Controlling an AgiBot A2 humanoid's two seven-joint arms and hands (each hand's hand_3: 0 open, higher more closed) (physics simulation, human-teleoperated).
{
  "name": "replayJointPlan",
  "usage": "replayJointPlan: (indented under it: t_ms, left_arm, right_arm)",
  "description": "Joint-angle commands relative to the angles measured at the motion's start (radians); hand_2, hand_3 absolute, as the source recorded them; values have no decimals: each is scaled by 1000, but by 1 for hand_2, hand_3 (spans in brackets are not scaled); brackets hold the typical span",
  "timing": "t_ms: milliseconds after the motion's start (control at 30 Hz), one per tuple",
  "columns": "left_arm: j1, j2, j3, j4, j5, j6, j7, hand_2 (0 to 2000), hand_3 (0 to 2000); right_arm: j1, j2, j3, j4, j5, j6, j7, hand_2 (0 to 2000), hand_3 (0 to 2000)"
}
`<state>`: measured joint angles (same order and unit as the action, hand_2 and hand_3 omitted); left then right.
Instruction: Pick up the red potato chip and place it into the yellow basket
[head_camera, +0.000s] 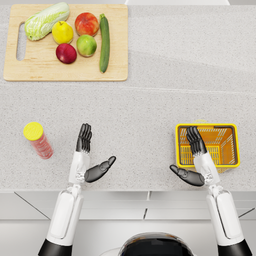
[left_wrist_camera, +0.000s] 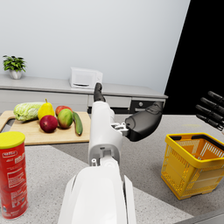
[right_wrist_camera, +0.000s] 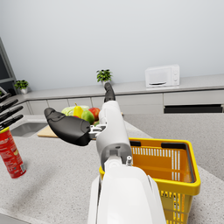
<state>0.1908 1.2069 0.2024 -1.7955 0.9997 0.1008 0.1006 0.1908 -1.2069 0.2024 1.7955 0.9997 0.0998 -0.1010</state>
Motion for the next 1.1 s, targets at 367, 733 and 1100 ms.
replayJointPlan:
  t_ms: [367, 733, 1100]
  left_arm:
    - [0, 0, 0, 0, 0, 0, 0, 0, 0]
    - [98, 40, -202, 77, 44, -94, -94, 0, 0]
    - [82, 50, -553, 204, 282, -101, -100, 0, 0]
  right_arm:
    - [0, 0, 0, 0, 0, 0, 0, 0, 0]
    - [96, -46, -200, 3, 44, -93, 94, 0, 0]
    - [48, -66, -309, 4, 282, -100, 101, 0, 0]
